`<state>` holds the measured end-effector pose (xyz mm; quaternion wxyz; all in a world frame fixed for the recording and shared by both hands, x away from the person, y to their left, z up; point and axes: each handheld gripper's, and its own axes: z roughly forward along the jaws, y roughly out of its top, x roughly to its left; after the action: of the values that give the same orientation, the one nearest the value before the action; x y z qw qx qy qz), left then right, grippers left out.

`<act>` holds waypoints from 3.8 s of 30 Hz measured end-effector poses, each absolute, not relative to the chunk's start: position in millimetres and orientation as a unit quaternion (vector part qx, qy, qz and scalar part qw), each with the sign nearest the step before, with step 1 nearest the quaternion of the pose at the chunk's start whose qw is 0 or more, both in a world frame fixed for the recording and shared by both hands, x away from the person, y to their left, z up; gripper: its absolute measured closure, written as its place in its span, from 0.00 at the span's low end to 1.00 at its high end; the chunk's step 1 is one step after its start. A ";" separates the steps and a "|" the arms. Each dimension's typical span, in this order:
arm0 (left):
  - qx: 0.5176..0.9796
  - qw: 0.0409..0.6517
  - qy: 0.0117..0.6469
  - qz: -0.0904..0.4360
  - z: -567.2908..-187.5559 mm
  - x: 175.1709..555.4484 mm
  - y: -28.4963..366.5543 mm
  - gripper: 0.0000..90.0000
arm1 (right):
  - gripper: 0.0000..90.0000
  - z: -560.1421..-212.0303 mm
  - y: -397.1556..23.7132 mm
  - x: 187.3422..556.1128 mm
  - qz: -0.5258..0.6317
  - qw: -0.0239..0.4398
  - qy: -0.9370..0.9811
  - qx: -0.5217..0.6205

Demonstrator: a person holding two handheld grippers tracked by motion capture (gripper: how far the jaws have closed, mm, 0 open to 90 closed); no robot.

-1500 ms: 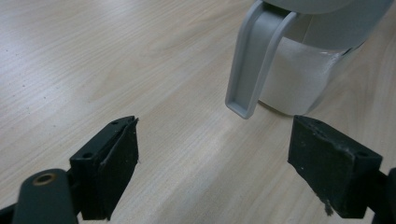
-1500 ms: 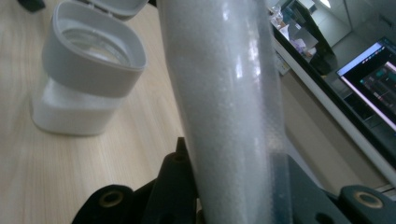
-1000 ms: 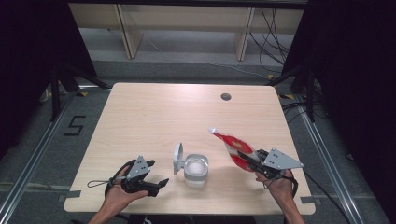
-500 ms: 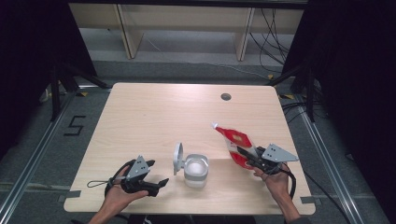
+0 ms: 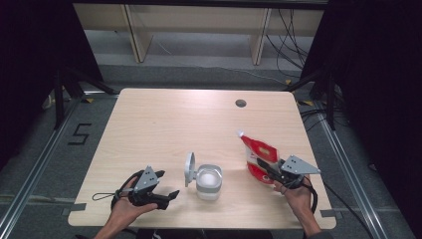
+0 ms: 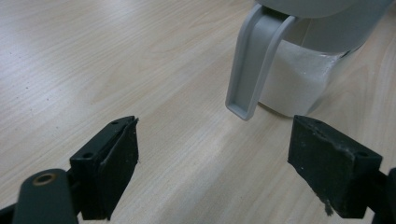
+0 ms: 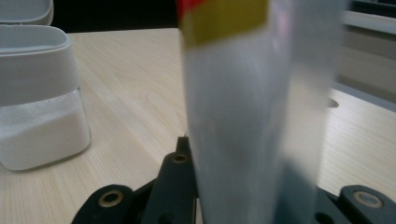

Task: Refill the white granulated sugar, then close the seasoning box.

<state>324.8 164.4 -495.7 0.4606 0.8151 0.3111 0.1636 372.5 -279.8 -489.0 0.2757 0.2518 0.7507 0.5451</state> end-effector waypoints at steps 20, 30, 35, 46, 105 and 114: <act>0.814 0.461 0.311 0.170 -494.3 325.3 166.3 0.18 | 0.67 -482.1 -289.7 348.9 0.535 0.245 0.734 0.340; 0.810 0.464 0.316 0.172 -492.1 325.7 167.2 0.18 | 0.41 -471.0 -294.0 323.0 0.527 0.270 0.712 0.378; 0.811 0.463 0.313 0.175 -491.1 326.4 166.8 0.18 | 0.38 -469.9 -300.5 317.0 0.526 0.276 0.706 0.386; 0.805 0.472 0.318 0.166 -490.9 327.1 166.1 0.18 | 0.31 -472.2 -304.1 308.2 0.494 0.253 0.735 0.390; 0.795 0.511 0.287 0.156 -449.2 319.4 152.4 0.99 | 0.28 -478.7 -298.4 280.6 0.444 0.245 0.760 0.407; 0.794 0.515 0.282 0.158 -445.5 319.4 143.7 0.99 | 0.28 -479.0 -298.5 281.0 0.447 0.247 0.761 0.401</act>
<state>319.4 143.7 -445.5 0.5152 0.7937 0.2823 0.1577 281.0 -298.5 -479.0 0.2467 0.4013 0.7605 0.4469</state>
